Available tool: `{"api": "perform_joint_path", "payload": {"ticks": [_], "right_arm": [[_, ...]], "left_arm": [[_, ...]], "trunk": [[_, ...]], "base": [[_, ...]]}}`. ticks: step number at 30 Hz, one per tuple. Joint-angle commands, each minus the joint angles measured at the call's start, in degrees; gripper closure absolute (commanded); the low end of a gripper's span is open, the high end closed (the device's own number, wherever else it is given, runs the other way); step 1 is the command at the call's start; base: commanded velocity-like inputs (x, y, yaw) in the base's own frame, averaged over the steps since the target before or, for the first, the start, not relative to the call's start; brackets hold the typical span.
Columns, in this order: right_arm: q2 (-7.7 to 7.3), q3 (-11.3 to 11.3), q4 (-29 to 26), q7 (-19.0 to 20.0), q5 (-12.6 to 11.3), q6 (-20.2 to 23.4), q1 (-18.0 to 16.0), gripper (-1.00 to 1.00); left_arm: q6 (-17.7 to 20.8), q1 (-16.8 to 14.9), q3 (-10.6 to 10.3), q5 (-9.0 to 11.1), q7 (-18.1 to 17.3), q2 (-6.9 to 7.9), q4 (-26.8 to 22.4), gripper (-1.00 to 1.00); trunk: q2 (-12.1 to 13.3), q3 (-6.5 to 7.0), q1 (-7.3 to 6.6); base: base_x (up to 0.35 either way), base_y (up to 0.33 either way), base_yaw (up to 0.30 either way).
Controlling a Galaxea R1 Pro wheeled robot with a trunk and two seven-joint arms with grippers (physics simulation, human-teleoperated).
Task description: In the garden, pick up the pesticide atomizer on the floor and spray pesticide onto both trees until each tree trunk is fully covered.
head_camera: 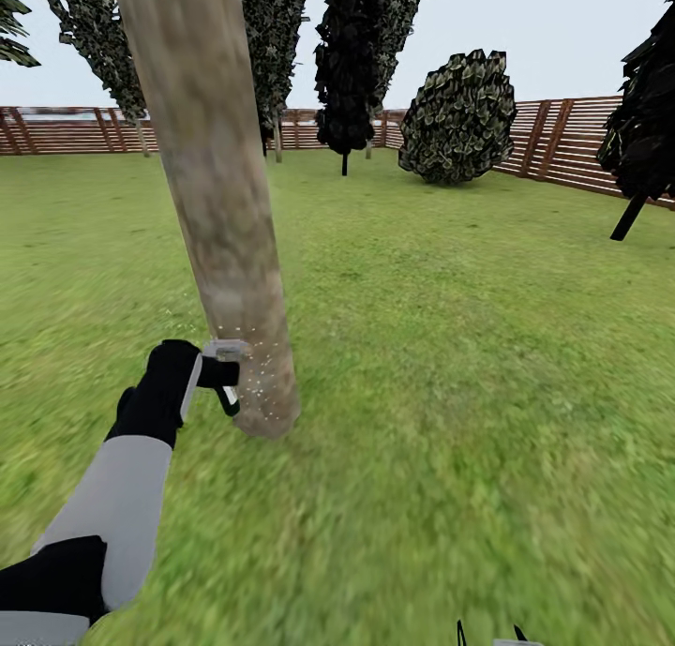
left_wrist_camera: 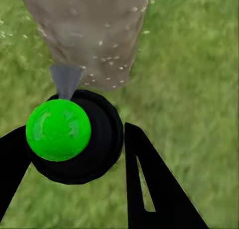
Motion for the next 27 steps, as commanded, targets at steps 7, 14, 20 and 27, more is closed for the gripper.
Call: {"api": "perform_joint_path", "payload": {"ticks": [7, 14, 20, 27], "right_arm": [[0.00, 0.01, 0.00, 0.00, 0.00, 0.00, 0.00, -1.00], [0.00, 0.01, 0.00, 0.00, 0.00, 0.00, 0.00, -1.00], [0.00, 0.01, 0.00, 0.00, 0.00, 0.00, 0.00, -1.00], [0.00, 0.01, 0.00, 0.00, 0.00, 0.00, 0.00, -1.00]], "left_arm": [[0.06, -0.01, -1.21, 0.24, -4.73, 6.06, 0.50, 1.00], [0.39, -0.06, -8.72, 0.63, -6.49, 3.85, 0.07, 1.00], [0.41, 0.00, -8.22, 0.54, -9.15, 6.49, 0.43, 1.00], [0.33, 0.93, -8.09, 0.38, -9.29, 8.15, 0.11, 1.00]], "trunk": [[0.00, 0.00, 0.00], [0.00, 0.00, 0.00], [0.00, 0.00, 0.00], [0.00, 0.00, 0.00]], "base": [[0.000, 0.000, 0.000], [0.000, 0.000, 0.000], [0.000, 0.000, 0.000], [0.000, -0.043, 0.000]]}}
